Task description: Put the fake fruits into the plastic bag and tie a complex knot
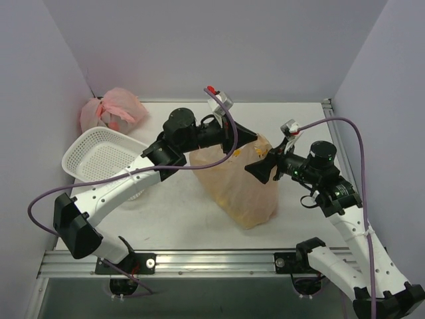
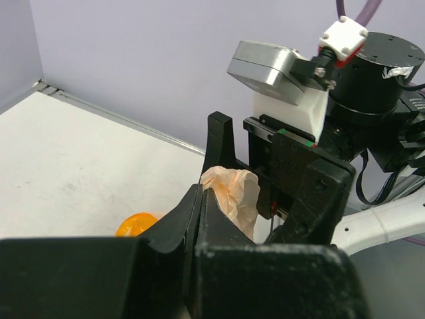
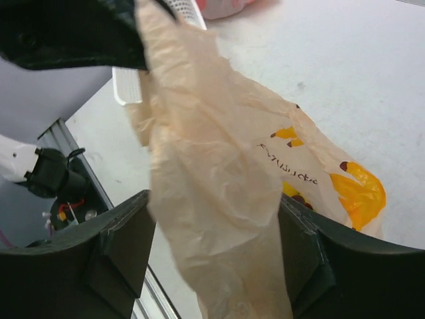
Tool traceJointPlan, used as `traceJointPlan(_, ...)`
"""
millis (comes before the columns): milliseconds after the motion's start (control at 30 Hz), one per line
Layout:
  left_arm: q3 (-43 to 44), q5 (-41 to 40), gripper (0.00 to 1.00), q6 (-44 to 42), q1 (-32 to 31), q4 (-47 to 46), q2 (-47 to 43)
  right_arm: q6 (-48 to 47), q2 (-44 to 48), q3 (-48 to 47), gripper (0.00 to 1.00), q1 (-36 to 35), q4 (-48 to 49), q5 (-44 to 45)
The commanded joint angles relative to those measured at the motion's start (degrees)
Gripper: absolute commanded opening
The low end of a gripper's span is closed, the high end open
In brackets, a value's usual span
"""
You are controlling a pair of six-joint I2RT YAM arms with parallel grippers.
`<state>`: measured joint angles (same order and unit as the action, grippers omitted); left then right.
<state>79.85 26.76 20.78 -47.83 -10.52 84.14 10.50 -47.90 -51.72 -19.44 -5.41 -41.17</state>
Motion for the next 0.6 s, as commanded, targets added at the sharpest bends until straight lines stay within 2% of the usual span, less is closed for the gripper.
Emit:
traceJointPlan(0,2.8,-1.5,0.00,-0.1,-0.9,-2.8,-0.2,8.2,0.4,1.3,0.66,-1.2,5.0,8.9)
traceJointPlan(33,3.0,-1.6,0.00,0.0,-1.0,-3.2,0.1,9.2,0.0,1.0,0.66,-1.4,6.7,12.9)
traceJointPlan(200,5.0,-4.7,0.00,0.5,-1.6,-3.1,1.4,14.3,-3.9,0.4,0.65,-4.7,9.4,20.9)
traceJointPlan(300,7.4,-9.1,0.00,-1.2,-2.5,-1.4,2.4,16.6,-5.6,0.3,0.63,-8.0,11.0,24.4)
traceJointPlan(367,9.2,-14.9,0.00,-3.0,-3.3,1.4,2.9,17.7,-6.7,0.1,0.60,-9.4,10.9,26.6)
traceJointPlan(400,9.4,-16.8,0.00,-3.8,-3.6,1.6,2.8,17.9,-6.9,0.0,0.52,-9.6,10.4,27.4)
traceJointPlan(467,10.0,-19.9,0.00,-4.2,-3.7,3.0,2.7,15.7,-7.5,0.0,0.28,-9.5,10.2,27.4)
traceJointPlan(500,10.2,-20.3,0.00,-4.6,-3.2,3.7,2.6,13.8,-7.5,0.2,0.08,-9.4,10.5,25.4)
traceJointPlan(533,10.2,-20.3,0.00,-5.0,-3.0,4.5,2.0,12.1,-7.4,0.3,0.02,-9.3,11.1,24.2)
traceJointPlan(567,10.1,-19.2,0.07,-5.6,-2.5,5.0,1.6,9.2,-6.9,0.5,0.00,-8.9,11.4,22.6)
